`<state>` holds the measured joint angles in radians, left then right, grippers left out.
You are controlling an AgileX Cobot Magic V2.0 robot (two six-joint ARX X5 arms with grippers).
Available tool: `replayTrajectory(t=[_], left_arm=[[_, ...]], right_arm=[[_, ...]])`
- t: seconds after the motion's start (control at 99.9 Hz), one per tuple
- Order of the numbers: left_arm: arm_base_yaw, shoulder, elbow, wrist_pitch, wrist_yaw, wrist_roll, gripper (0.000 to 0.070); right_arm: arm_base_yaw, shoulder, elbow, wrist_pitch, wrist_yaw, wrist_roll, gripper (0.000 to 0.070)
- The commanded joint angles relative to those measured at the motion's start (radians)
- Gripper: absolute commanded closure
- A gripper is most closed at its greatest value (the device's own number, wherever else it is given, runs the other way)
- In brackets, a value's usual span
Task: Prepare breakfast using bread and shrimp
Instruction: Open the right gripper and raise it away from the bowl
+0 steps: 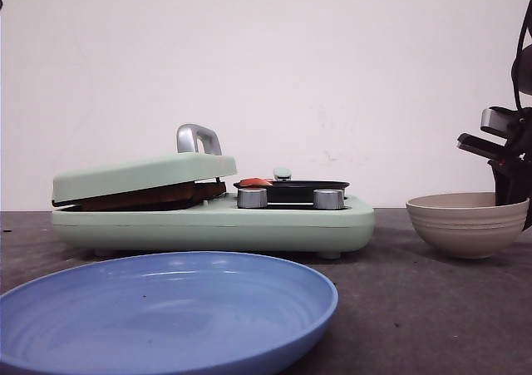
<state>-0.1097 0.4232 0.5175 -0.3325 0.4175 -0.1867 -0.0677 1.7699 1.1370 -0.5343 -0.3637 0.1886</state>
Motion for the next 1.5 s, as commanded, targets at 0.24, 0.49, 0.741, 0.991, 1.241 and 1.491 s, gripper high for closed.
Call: replayTrajectory(t=[0.24,0.49,0.741,0.991,1.241,1.491], left_arm=[[-0.002,0.002,0.000,0.011,0.002,-0.006,0.0497],[-0.002,0.002,0.000,0.011,0.002,-0.006,0.0497],[-0.002,0.002,0.000,0.012,0.002,-0.006,0.0497],[-0.002,0.002,0.000,0.012,0.002,-0.006,0.0497],[-0.002,0.002,0.000,0.012,0.023,-0.014,0.0498],[-0.002,0.000,0.001,0.012,0.054,-0.043,0.0513]], right_arm=[[-0.002,0.021,0.007,0.006,-0.003,0.006,0.0447],[-0.002,0.018,0.007,0.009,-0.029,-0.010,0.0417],[-0.023,-0.044,0.008,0.013,-0.028,-0.018,0.0417],[-0.076,-0.177,0.008,0.005,-0.030,-0.016,0.0417],[-0.060,-0.347,0.008,0.011,-0.117,-0.005,0.0426],[0.050,-0.525,0.008,0.010,-0.197,-0.024,0.0700]])
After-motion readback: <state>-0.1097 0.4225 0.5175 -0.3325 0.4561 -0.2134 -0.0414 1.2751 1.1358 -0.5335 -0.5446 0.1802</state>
